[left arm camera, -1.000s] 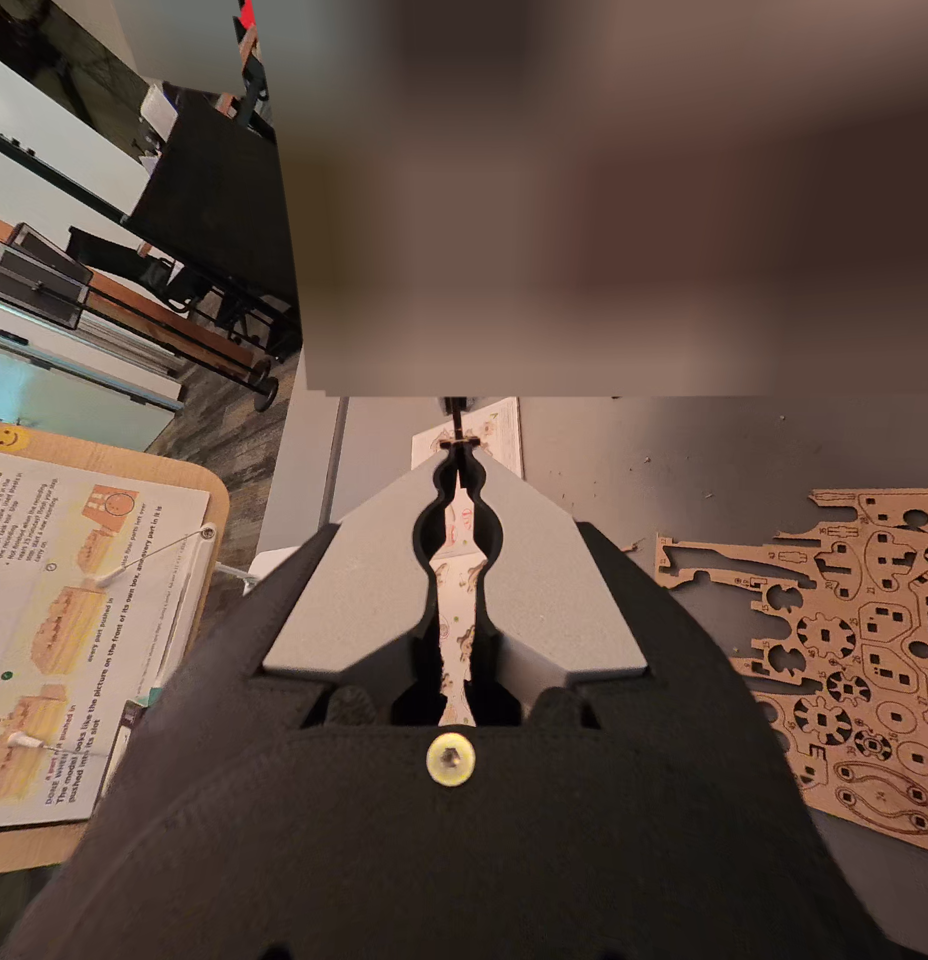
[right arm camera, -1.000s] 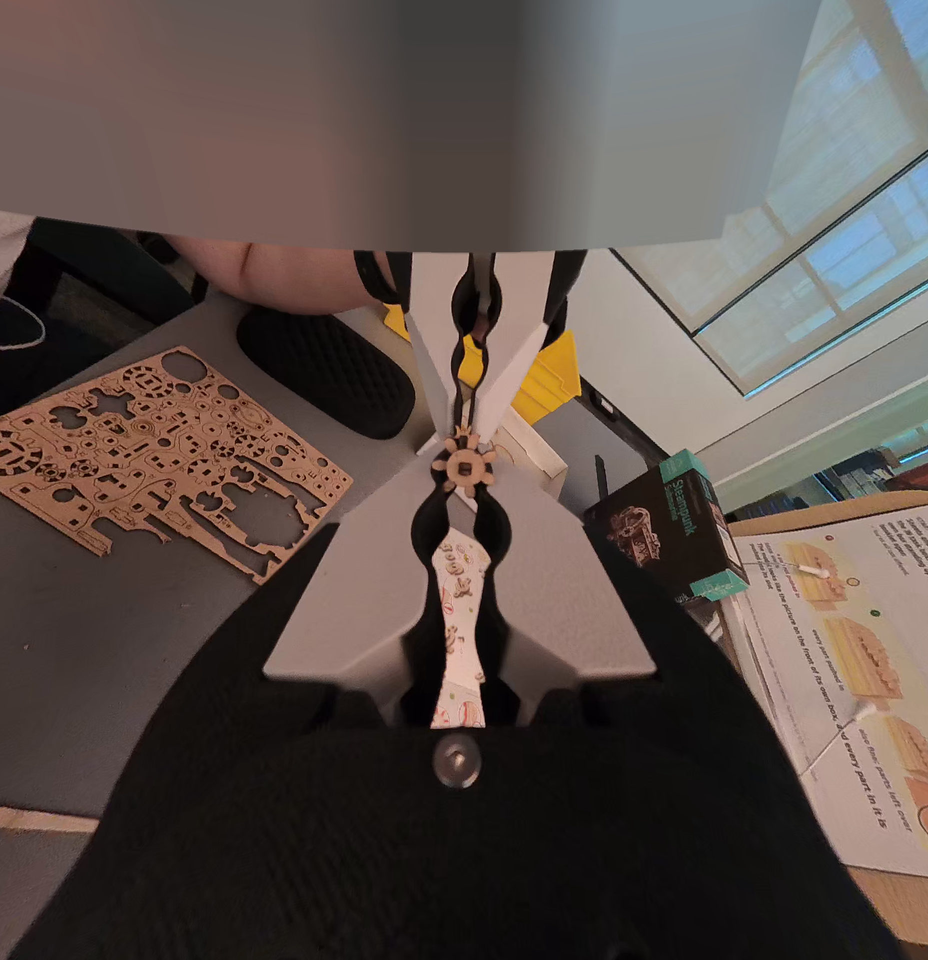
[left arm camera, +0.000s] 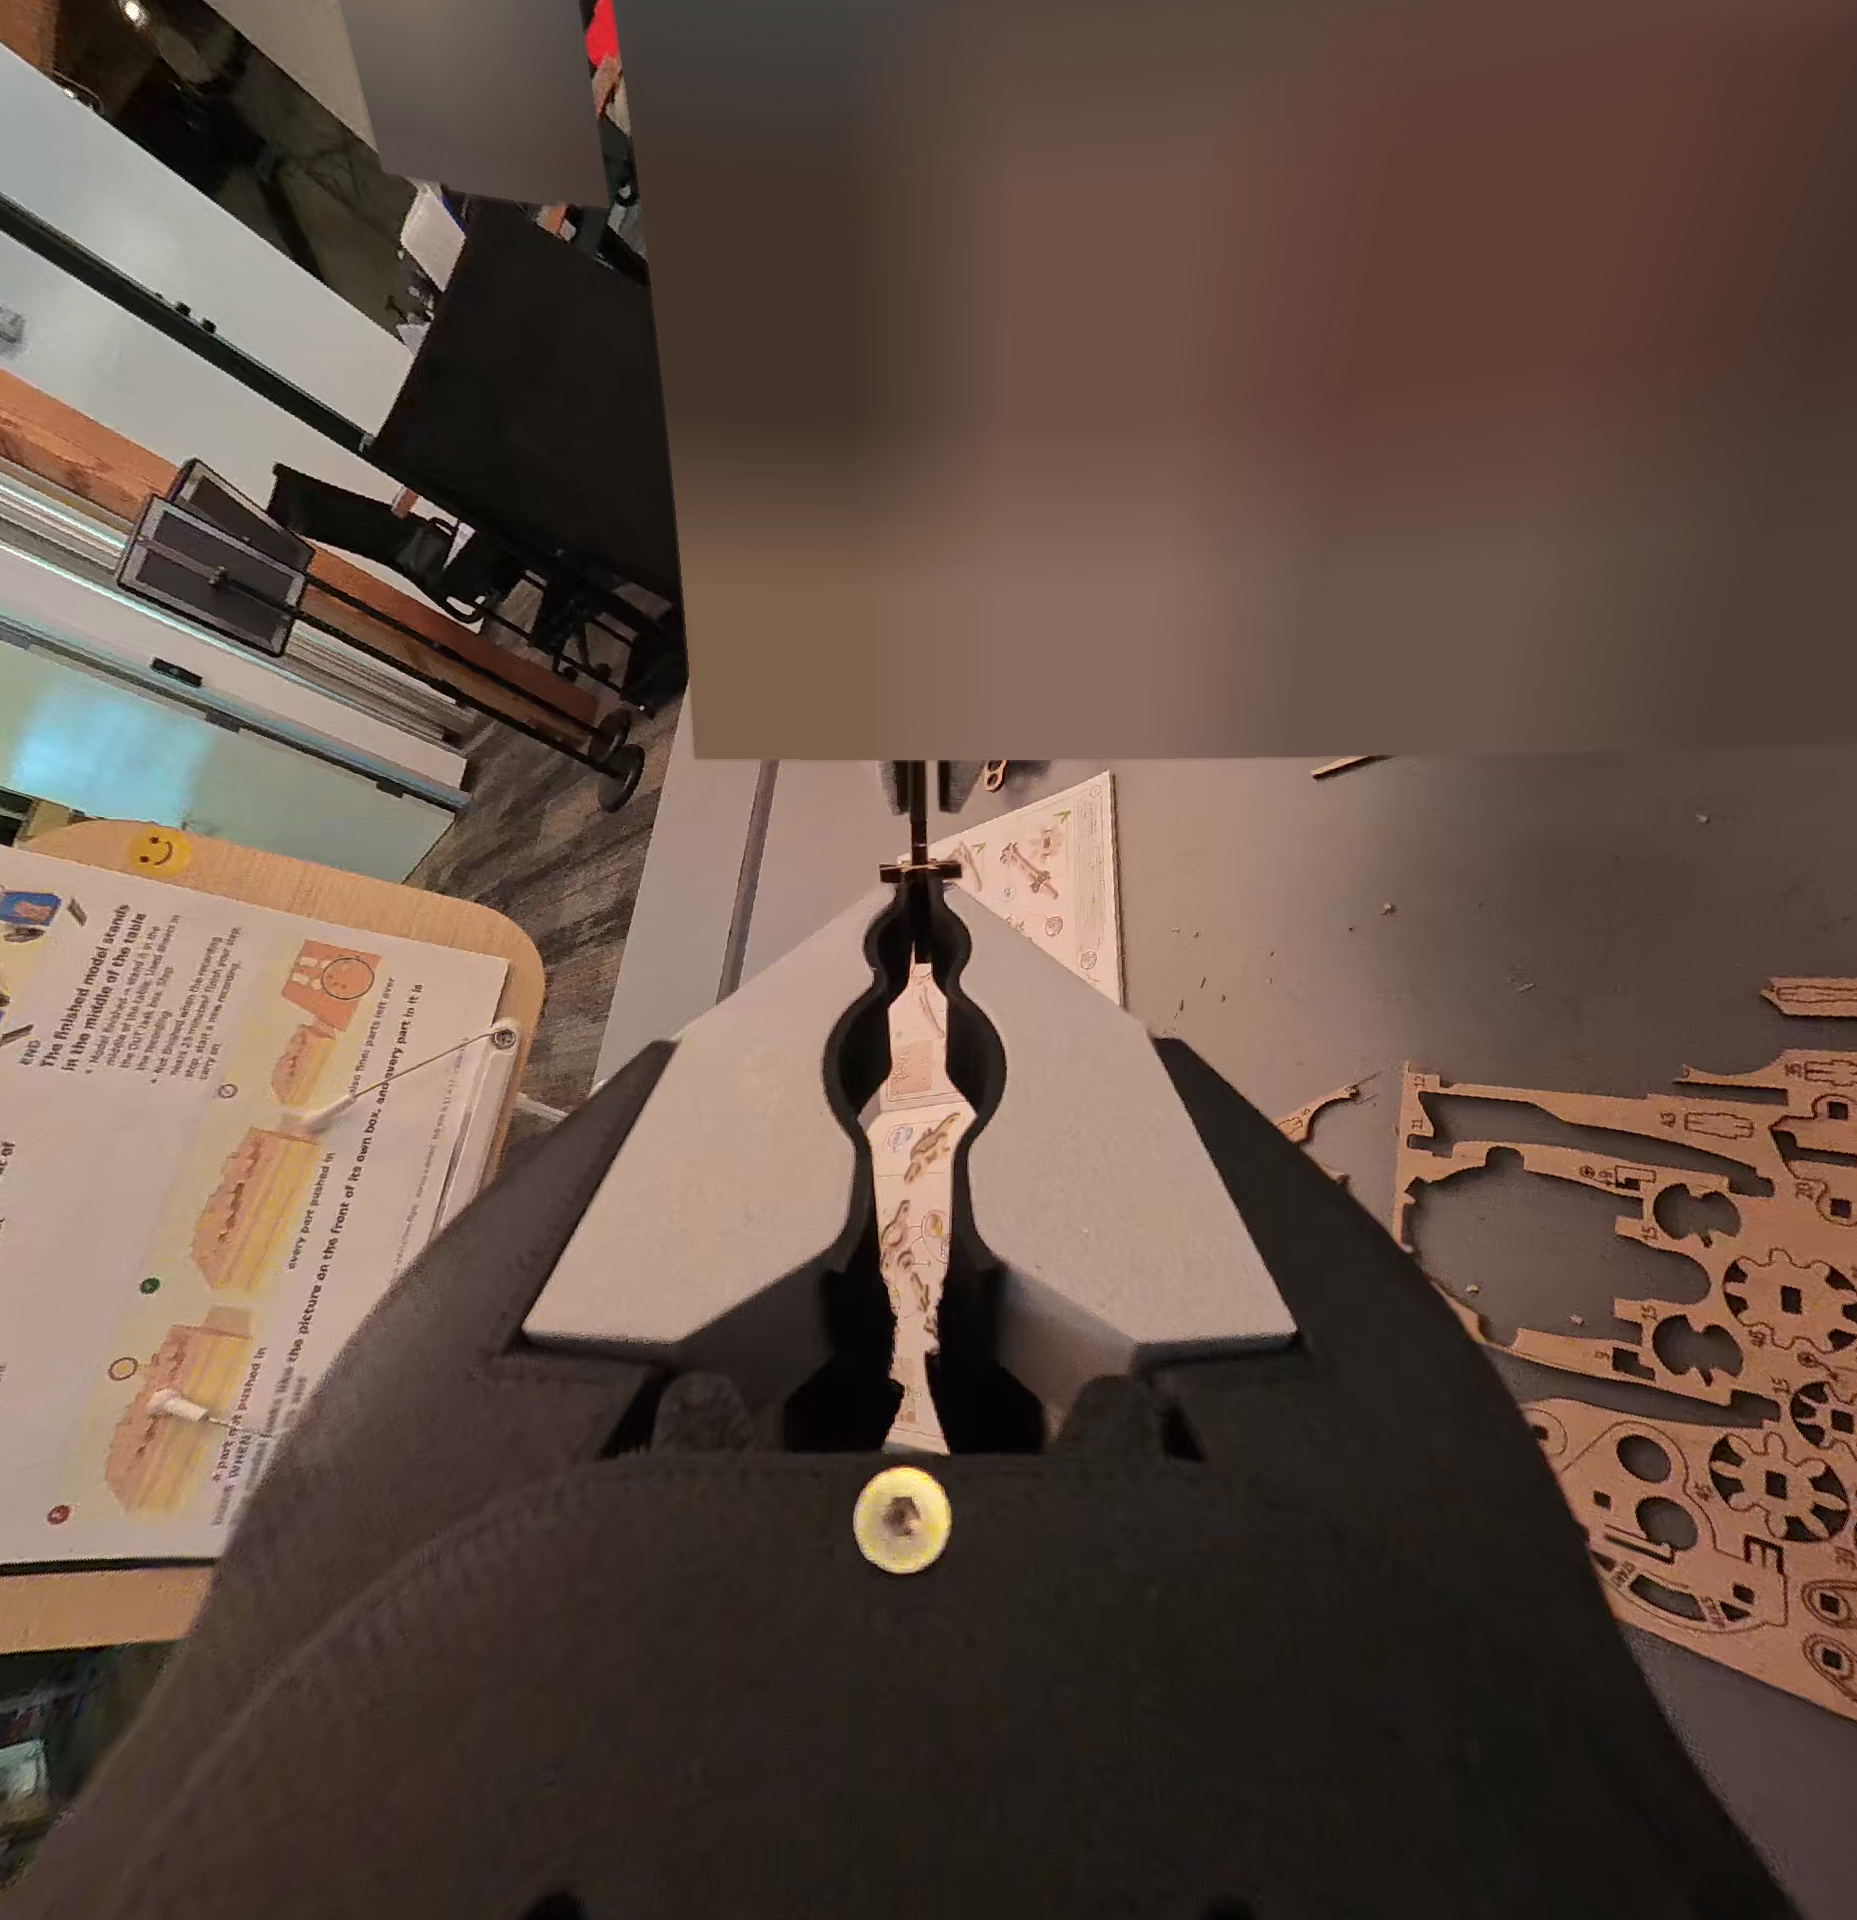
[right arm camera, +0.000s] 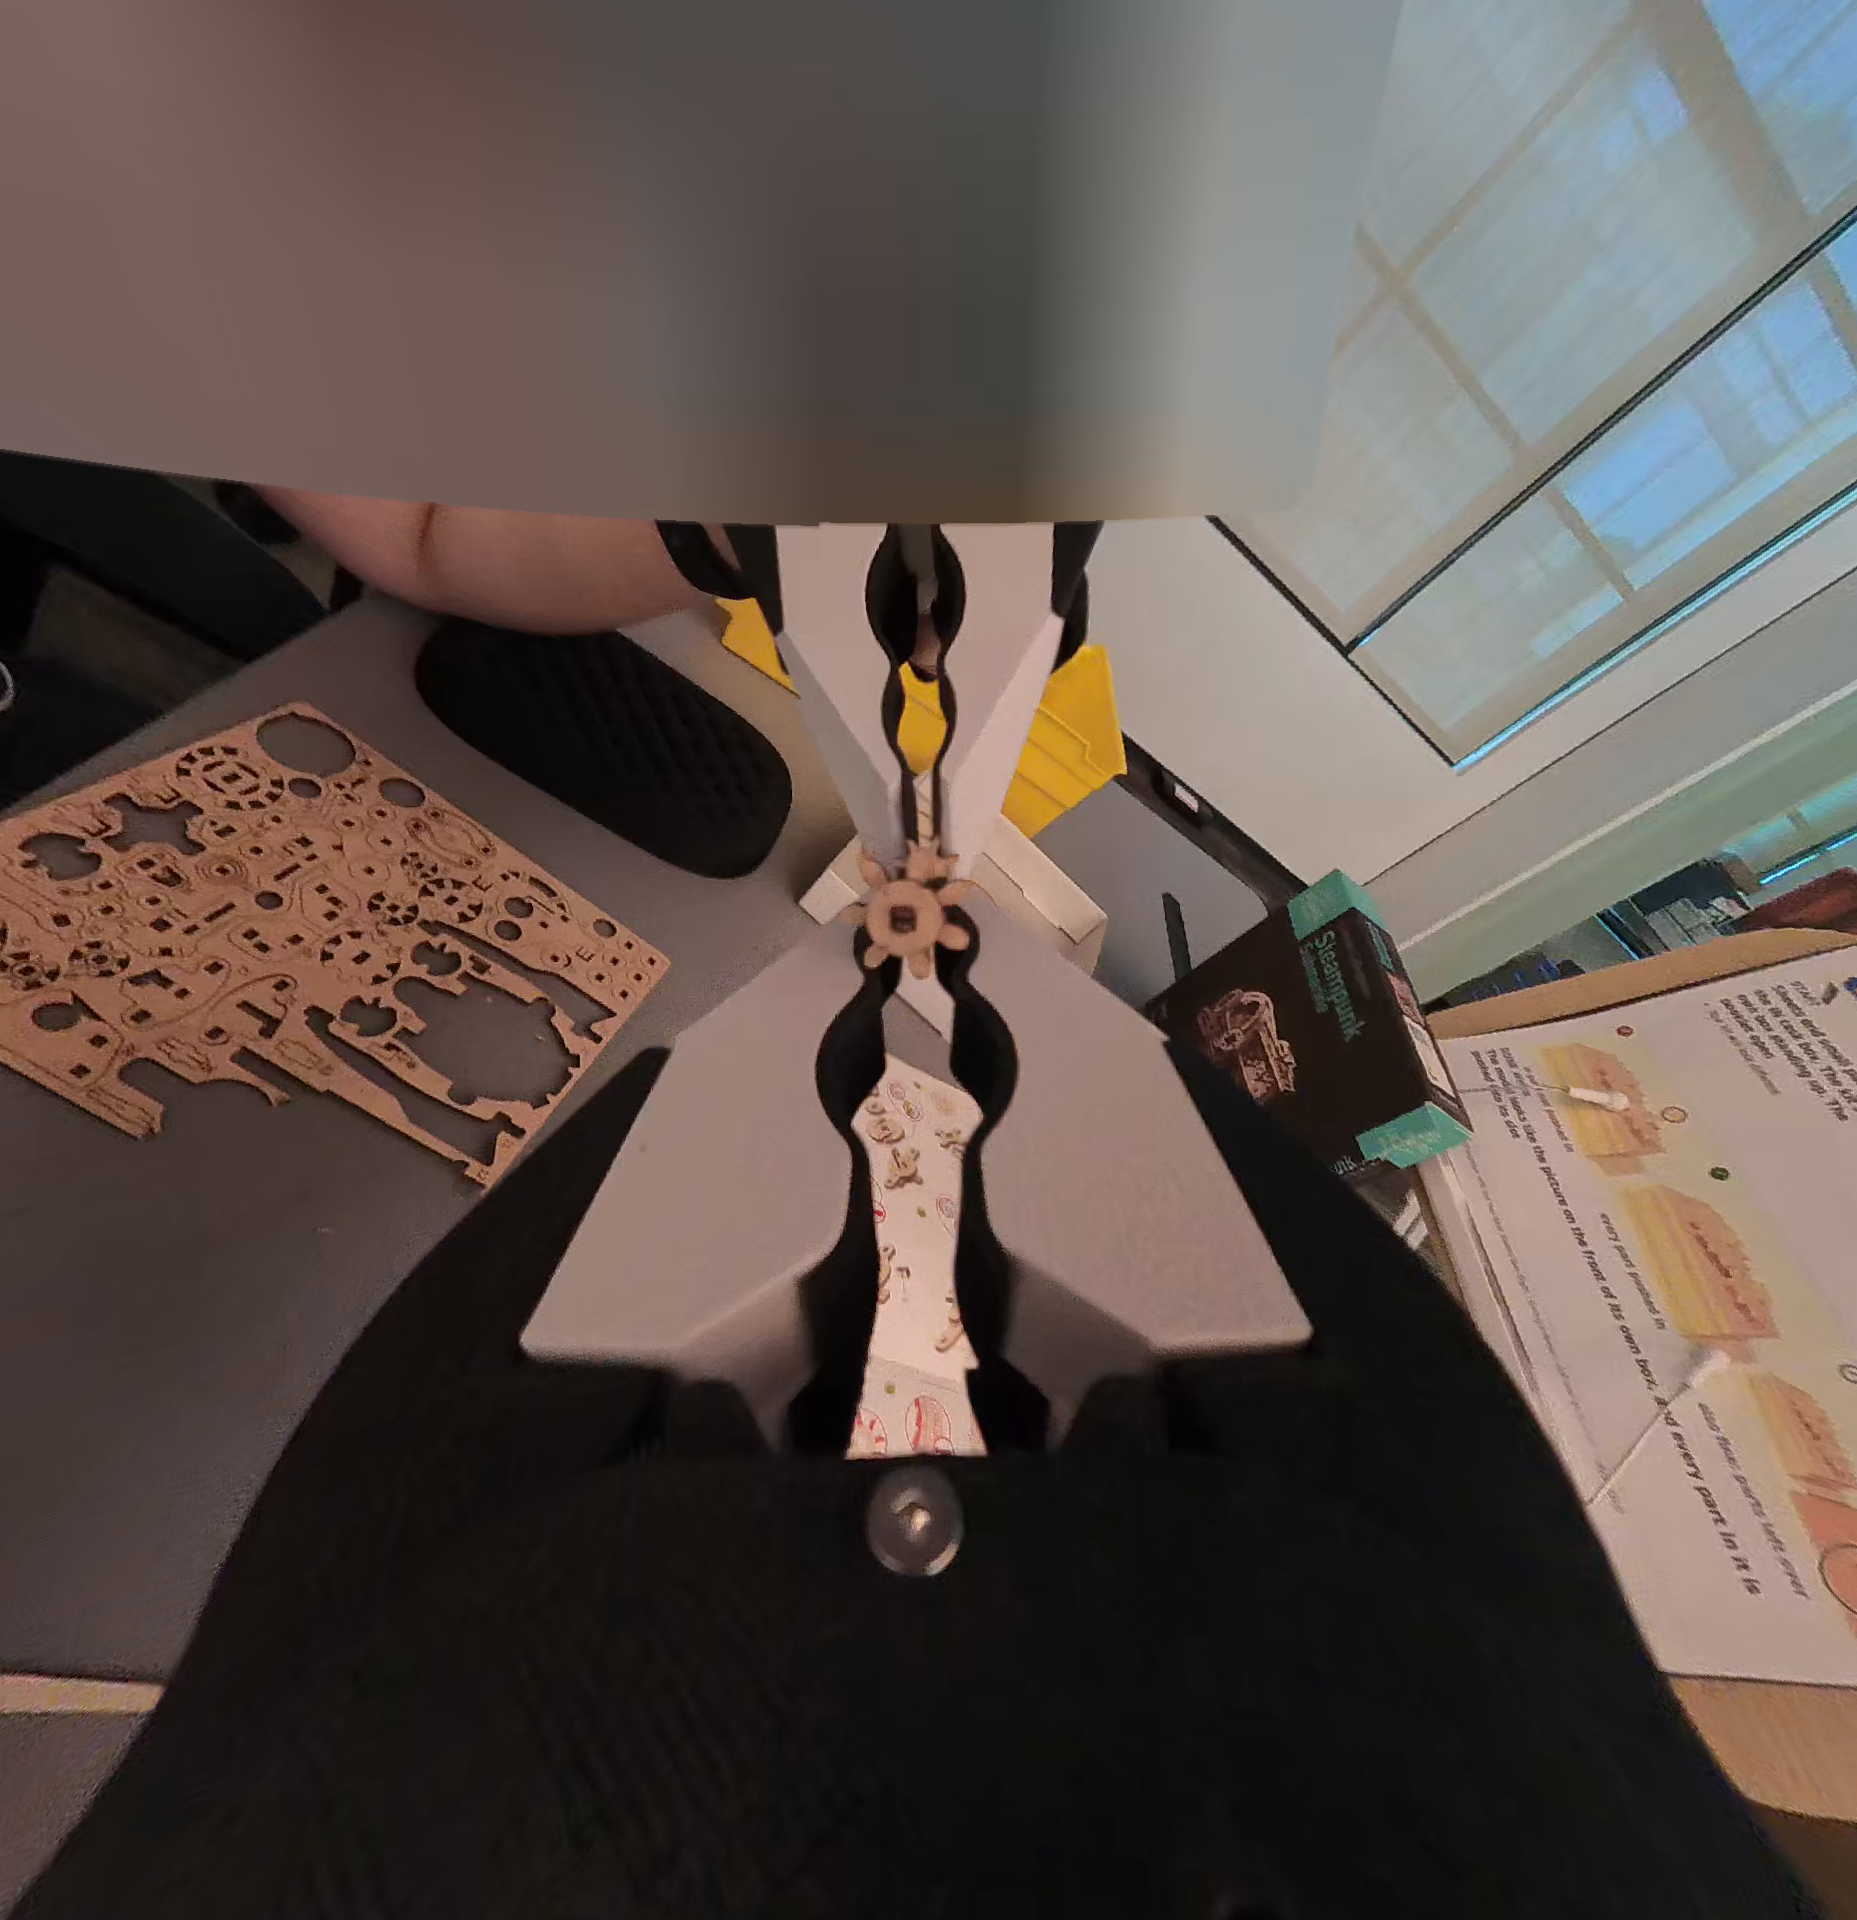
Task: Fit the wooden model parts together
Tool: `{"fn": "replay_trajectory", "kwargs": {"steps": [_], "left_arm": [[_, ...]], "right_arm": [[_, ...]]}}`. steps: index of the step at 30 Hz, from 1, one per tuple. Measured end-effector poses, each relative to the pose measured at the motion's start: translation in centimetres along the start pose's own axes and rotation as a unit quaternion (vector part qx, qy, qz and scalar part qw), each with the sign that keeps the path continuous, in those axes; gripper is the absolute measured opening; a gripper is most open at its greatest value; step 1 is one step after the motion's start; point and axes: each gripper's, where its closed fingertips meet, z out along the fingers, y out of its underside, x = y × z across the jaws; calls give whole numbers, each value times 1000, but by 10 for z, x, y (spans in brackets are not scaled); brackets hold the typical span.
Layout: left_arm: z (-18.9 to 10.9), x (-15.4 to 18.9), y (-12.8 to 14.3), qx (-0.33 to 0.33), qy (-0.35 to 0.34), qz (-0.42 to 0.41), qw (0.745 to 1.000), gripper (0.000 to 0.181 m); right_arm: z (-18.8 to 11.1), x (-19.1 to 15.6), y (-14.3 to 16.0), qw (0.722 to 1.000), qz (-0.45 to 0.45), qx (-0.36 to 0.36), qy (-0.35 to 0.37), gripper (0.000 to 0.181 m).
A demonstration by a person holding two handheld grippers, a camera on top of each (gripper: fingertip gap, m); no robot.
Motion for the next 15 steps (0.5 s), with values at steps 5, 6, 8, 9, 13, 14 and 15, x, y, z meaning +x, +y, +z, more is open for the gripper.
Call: {"fn": "replay_trajectory", "kwargs": {"steps": [5,6,8,9,13,14,15], "left_arm": [[-2,3,-4,1,2,2,1000,0],[-3,4,-4,1,5,2,1000,0],[-4,3,-6,5,5,-2,1000,0],[-5,3,-9,13,4,-4,1000,0],[-9,1,-17,41,0,-21,999,1],[-9,1,-17,41,2,-24,999,2],[-10,1,-17,41,4,-28,999,4]], "right_arm": [[2,-2,-11,997,41,60,-16,5],[3,-2,-11,996,51,70,-17,3],[3,-1,-12,994,65,86,-16,1],[2,-1,-14,992,74,100,-20,2],[-6,3,-21,979,121,157,-39,2],[-7,3,-22,976,129,167,-42,1],[-7,4,-23,974,138,177,-44,2]]}}
